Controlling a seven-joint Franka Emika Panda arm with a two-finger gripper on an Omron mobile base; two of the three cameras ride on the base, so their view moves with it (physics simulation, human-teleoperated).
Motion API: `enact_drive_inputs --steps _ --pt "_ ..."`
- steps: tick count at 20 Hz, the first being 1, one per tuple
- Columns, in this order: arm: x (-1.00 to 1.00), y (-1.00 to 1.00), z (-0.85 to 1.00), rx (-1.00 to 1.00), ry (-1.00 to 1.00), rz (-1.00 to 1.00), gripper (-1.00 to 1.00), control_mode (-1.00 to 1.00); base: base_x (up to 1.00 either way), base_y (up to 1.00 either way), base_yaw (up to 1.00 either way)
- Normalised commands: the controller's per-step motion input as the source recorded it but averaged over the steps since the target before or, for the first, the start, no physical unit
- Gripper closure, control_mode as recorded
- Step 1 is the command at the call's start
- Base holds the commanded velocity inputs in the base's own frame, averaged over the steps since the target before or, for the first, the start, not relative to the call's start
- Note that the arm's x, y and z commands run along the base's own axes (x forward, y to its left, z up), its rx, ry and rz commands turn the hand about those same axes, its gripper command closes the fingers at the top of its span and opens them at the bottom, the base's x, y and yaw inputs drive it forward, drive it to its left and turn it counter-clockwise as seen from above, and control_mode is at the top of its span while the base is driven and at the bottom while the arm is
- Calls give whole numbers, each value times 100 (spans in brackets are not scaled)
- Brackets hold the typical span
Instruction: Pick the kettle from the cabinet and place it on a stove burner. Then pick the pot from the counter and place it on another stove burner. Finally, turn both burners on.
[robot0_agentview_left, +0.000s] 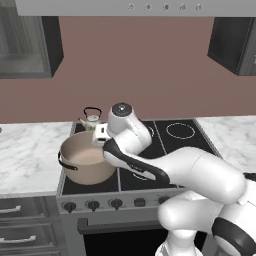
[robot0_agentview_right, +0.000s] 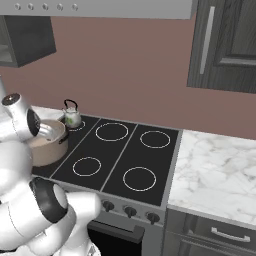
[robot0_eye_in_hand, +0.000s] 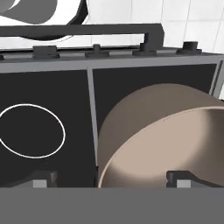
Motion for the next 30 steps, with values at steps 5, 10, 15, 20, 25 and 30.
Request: enact_drive_inputs --steps 5,10,15,20,25,30 --pt "-37 14 20 -2 -7 0 -100 -100 0 0 0" --pt "-41 13 15 -2 -8 0 -100 -100 0 0 0" --pt "-44 14 11 -1 -8 0 -100 -100 0 0 0" --pt "-44 14 7 0 -9 0 -100 -100 0 0 0" --pt "-44 13 6 0 -10 0 -100 -100 0 0 0" --pt "-43 12 2 0 -11 0 -100 -100 0 0 0"
